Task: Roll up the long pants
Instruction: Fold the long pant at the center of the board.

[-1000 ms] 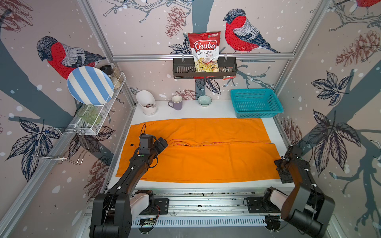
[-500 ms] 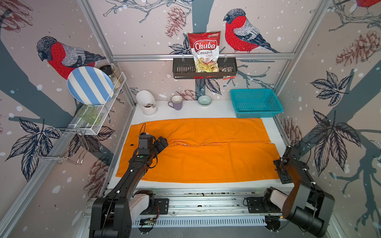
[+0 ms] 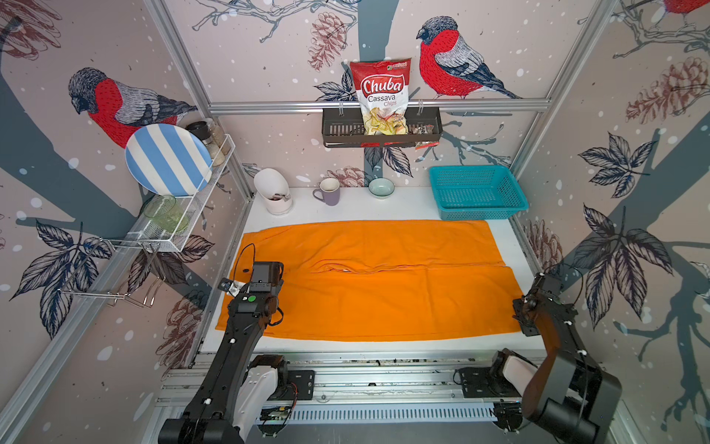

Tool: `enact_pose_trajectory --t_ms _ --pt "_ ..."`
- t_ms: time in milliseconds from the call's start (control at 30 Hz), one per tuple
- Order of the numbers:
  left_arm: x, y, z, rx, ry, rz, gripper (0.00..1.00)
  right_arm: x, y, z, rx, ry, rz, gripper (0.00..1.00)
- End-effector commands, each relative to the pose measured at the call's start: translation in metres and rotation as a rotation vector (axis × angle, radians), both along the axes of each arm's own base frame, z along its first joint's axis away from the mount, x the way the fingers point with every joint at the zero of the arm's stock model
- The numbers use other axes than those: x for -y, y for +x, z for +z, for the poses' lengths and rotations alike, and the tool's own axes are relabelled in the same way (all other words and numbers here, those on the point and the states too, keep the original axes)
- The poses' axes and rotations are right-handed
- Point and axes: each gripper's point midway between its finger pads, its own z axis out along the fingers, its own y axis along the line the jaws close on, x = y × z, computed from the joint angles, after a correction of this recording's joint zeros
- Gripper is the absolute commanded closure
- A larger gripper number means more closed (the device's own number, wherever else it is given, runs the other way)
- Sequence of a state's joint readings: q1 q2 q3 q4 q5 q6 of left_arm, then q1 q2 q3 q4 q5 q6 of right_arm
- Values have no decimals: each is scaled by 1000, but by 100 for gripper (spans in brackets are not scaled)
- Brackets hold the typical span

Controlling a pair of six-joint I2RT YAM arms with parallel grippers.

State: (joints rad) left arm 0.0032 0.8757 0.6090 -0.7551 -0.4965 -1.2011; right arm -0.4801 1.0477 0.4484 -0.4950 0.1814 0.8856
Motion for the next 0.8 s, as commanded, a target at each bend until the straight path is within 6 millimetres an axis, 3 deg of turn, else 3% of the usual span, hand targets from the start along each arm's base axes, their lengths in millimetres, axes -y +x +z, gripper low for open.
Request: enact_pose_trajectory --t_ms 0,167,400,700,767 --pt "-29 -41 -10 -142 109 172 5 -2 4 0 19 11 19 61" --pt "-39 -52 -39 -189 60 245 5 -5 5 -2 26 22 32 67" --pt "-59 -58 -48 -148 92 302 5 -6 8 3 52 21 36 71" --pt "-60 -19 -55 46 84 104 5 -8 12 8 77 24 52 71" --pt "-61 -19 -59 77 71 106 5 -8 12 8 78 24 51 70"
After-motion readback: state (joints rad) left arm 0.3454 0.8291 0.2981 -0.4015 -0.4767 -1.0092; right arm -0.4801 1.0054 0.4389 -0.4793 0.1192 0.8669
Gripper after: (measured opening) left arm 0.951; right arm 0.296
